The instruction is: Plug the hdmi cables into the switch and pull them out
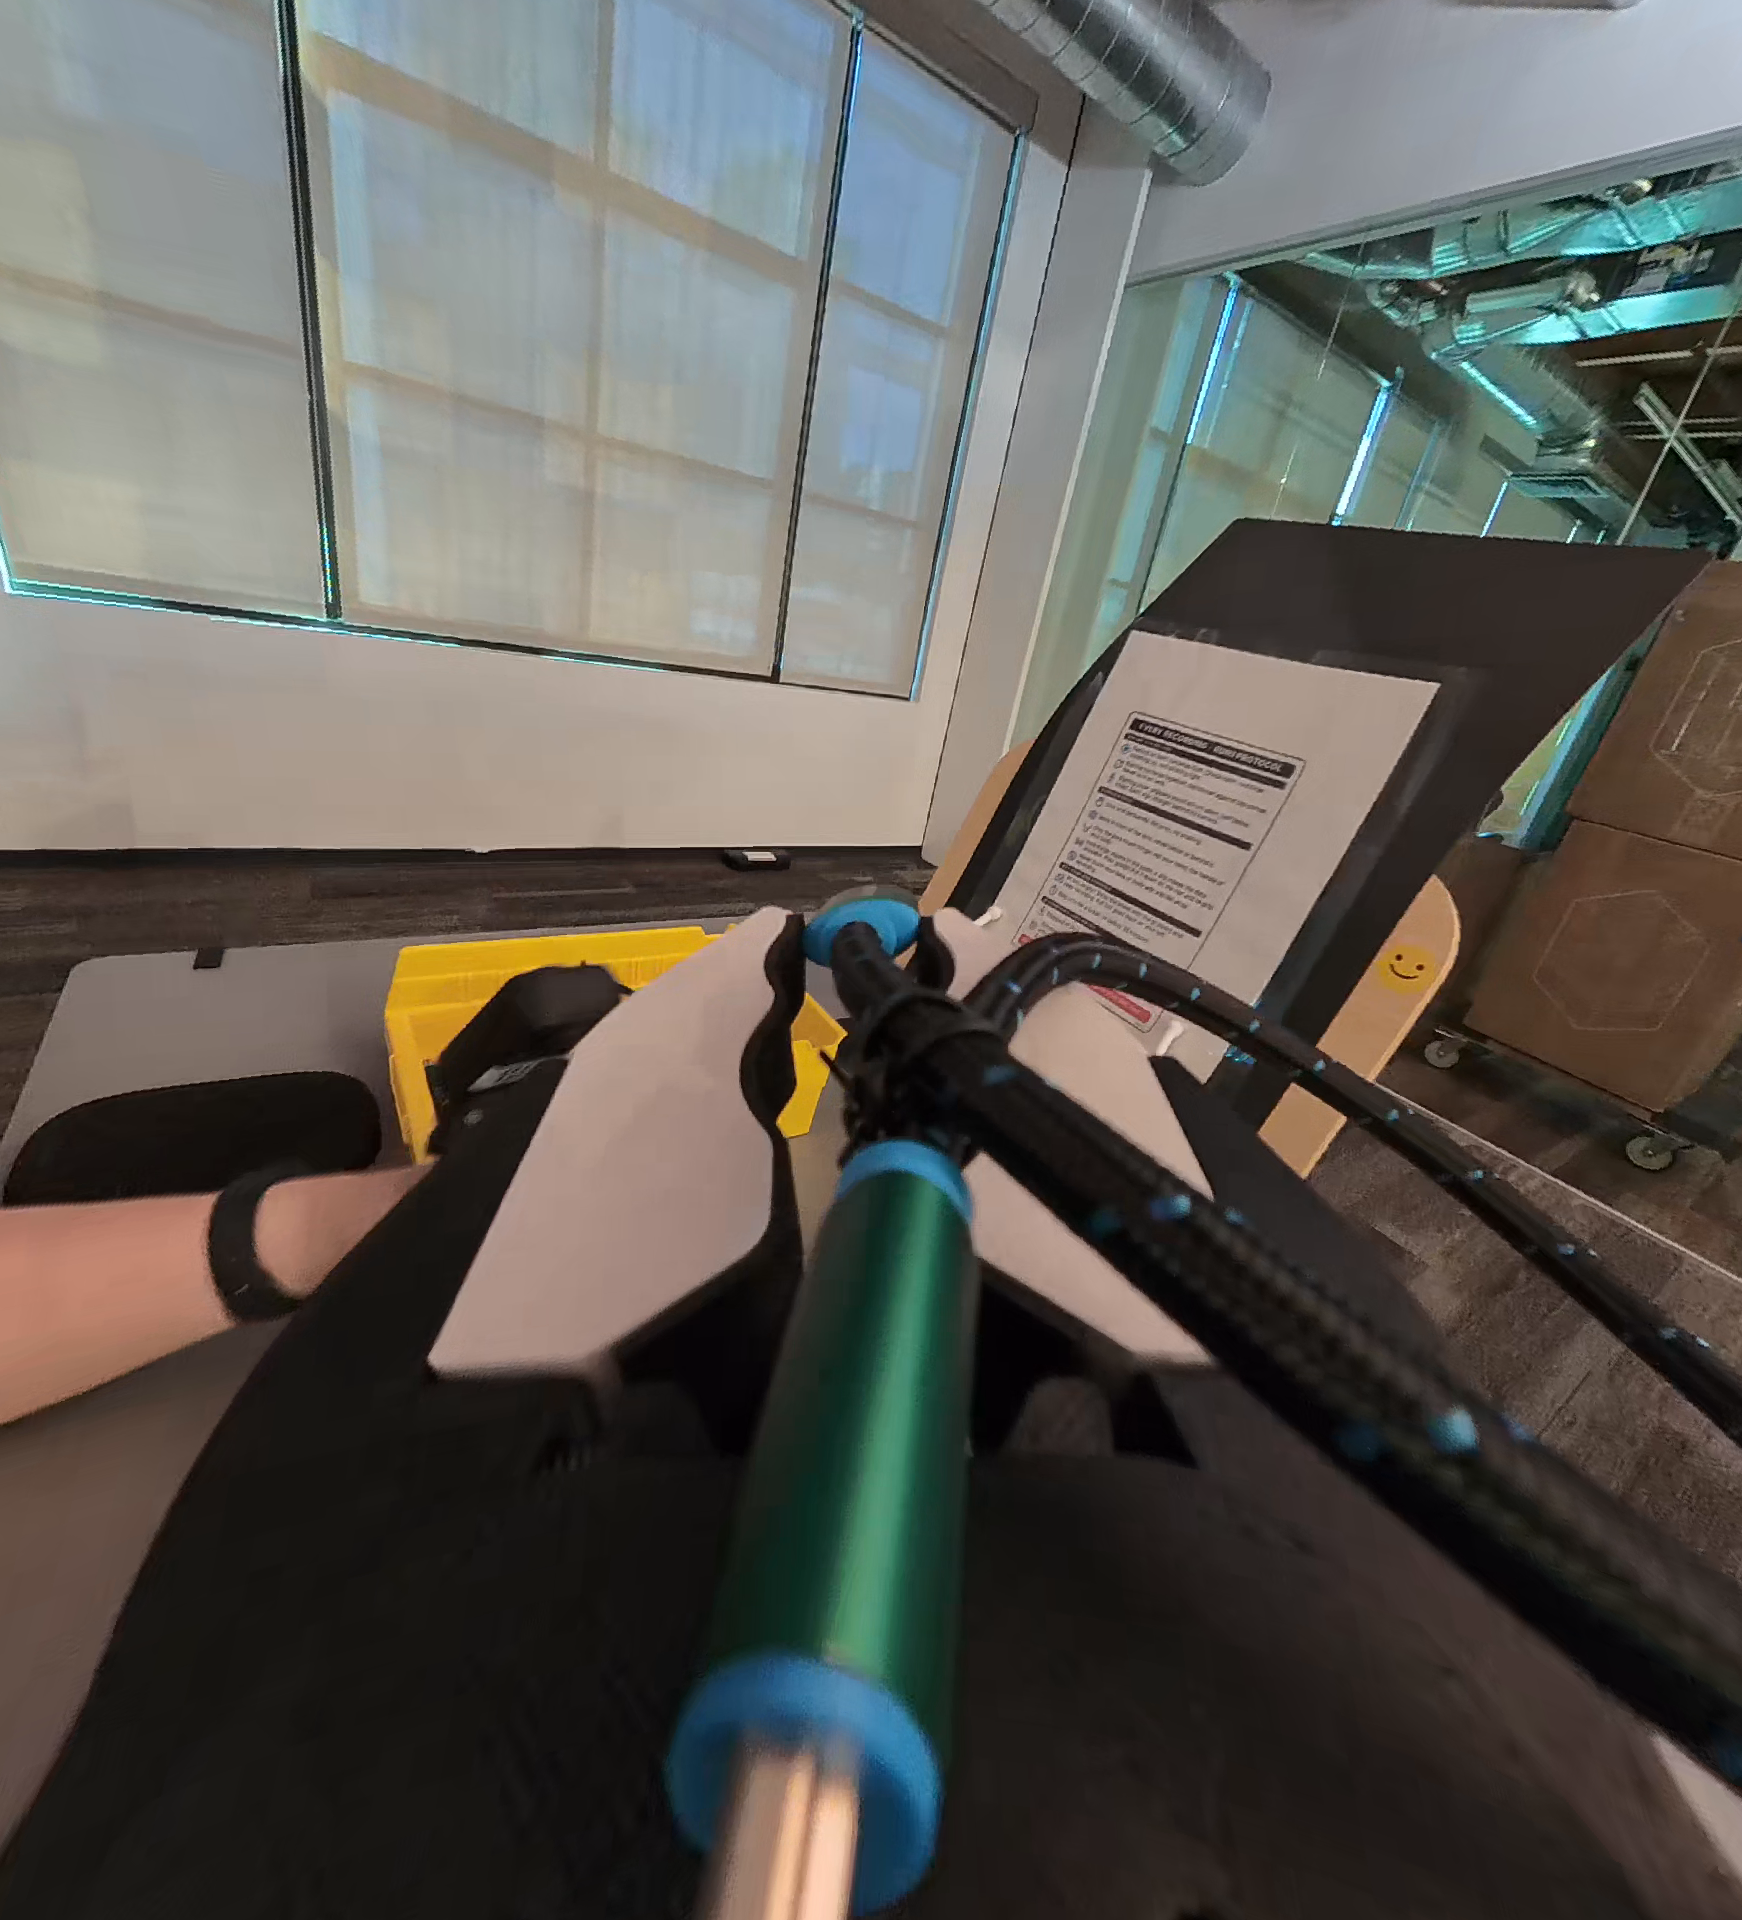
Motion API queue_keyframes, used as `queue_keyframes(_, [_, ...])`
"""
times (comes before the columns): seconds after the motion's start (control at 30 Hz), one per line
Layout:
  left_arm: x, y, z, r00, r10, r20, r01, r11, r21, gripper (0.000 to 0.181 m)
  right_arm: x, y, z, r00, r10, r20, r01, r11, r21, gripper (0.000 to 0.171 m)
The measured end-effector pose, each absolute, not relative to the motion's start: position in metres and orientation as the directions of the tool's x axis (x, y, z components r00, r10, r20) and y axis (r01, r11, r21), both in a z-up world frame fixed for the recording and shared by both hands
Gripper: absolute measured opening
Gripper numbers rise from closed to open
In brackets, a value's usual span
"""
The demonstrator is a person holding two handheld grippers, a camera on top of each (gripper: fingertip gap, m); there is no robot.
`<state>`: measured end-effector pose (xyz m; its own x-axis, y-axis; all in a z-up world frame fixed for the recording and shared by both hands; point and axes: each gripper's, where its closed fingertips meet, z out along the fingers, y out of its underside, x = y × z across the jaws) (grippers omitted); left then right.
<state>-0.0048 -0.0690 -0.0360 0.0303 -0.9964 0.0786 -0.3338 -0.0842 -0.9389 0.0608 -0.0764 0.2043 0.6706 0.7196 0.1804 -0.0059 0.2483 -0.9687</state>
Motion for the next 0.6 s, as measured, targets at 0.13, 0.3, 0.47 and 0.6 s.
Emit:
queue_keyframes(0.13, [-0.001, -0.087, -0.055, 0.079, -0.995, 0.067, -0.361, -0.091, -0.928, 0.024, 0.063, -0.076, 0.204, 0.682, 0.704, 0.196, 0.012, 0.258, -0.966, 0.022])
queue_keyframes(0.3, [0.015, -0.109, -0.086, 0.015, -0.998, 0.061, -0.458, -0.061, -0.887, 0.024, 0.066, -0.076, 0.206, 0.683, 0.704, 0.194, 0.006, 0.26, -0.965, 0.022])
queue_keyframes(0.47, [0.015, -0.105, -0.087, 0.019, -0.996, 0.084, -0.451, -0.083, -0.889, 0.024, 0.07, -0.077, 0.207, 0.696, 0.69, 0.2, 0.011, 0.267, -0.964, 0.022])
queue_keyframes(0.6, [-0.006, -0.093, -0.082, 0.074, -0.996, 0.045, -0.469, -0.075, -0.88, 0.024, 0.073, -0.077, 0.208, 0.698, 0.689, 0.195, 0.004, 0.269, -0.963, 0.022])
